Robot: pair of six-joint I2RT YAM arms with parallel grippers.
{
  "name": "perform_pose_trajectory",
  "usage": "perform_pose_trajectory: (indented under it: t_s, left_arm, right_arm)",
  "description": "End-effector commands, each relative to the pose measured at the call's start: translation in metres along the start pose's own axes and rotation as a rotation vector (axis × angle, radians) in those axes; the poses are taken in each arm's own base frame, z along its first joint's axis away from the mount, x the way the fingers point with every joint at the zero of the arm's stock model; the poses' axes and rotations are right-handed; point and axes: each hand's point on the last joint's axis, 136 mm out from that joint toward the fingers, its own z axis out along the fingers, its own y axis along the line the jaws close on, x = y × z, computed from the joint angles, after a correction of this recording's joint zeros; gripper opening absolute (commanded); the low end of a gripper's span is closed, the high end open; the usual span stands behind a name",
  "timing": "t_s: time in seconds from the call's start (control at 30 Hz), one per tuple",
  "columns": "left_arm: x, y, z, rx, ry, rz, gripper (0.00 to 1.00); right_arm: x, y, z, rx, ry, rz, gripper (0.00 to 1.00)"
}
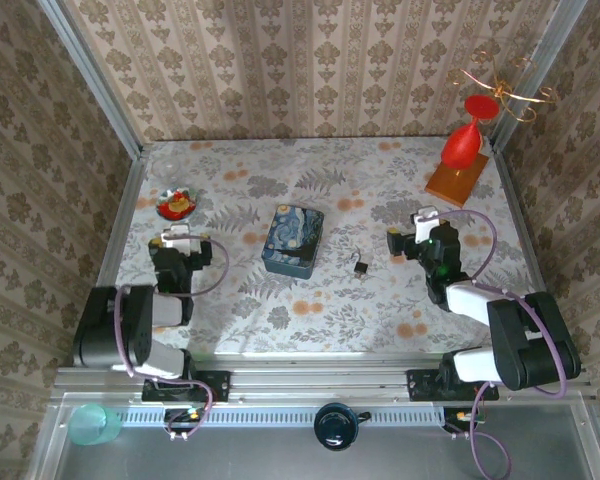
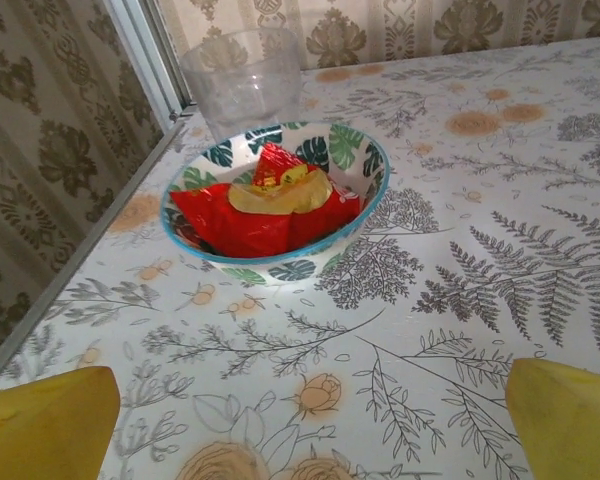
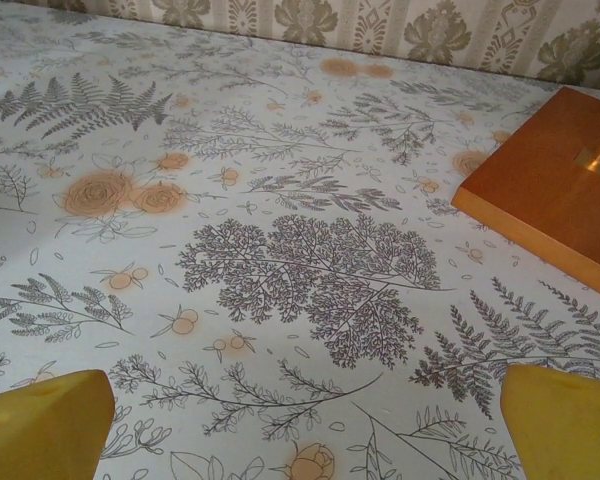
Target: Unlock a padlock with a key
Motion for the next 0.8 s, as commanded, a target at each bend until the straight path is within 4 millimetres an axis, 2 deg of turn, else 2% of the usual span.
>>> perform_pose_trajectory:
  t_s: [0.0,0.03,0.07,0.2,0.27,0.37,0.47,0.77]
  left_arm:
    - [-0.019,-0.007,0.008,0.043,-0.089,-0.024,1.0]
    - [-0.018,-0.007,0.011,0.045,-0.062,-0.027,1.0]
    - [-0.019,-0.007,0.015,0.039,-0.056,-0.022,1.0]
    - [-0.018,-0.003,0.027,0.01,0.001,-0.021,1.0]
    - [-0.017,0.002,0.029,-0.019,0.02,-0.032,1.0]
    - [-0.016,0.009,0.03,-0.061,0.028,-0.043,1.0]
    - [-0.016,0.009,0.03,-0.06,0.03,-0.043,1.0]
    - [-0.015,0.008,0.03,-0.058,0.034,-0.04,1.0]
  right_arm:
    - [-0.014,0.004,0.001,-0.063,-0.089,0.005,1.0]
    - [-0.017,0.001,0.002,-0.065,-0.103,0.02,1.0]
    - [-0.009,-0.001,0.006,-0.069,-0.08,0.038,1.0]
    - [0.003,-0.003,0.013,-0.088,-0.085,0.06,1.0]
    - [0.003,-0.013,0.017,-0.049,-0.094,0.094,1.0]
    - [0.005,-0.017,0.025,-0.04,-0.04,0.113,1.0]
    - [0.008,-0.036,0.028,0.07,-0.007,0.16,1.0]
    - [0.008,-0.036,0.027,0.075,-0.009,0.155,1.0]
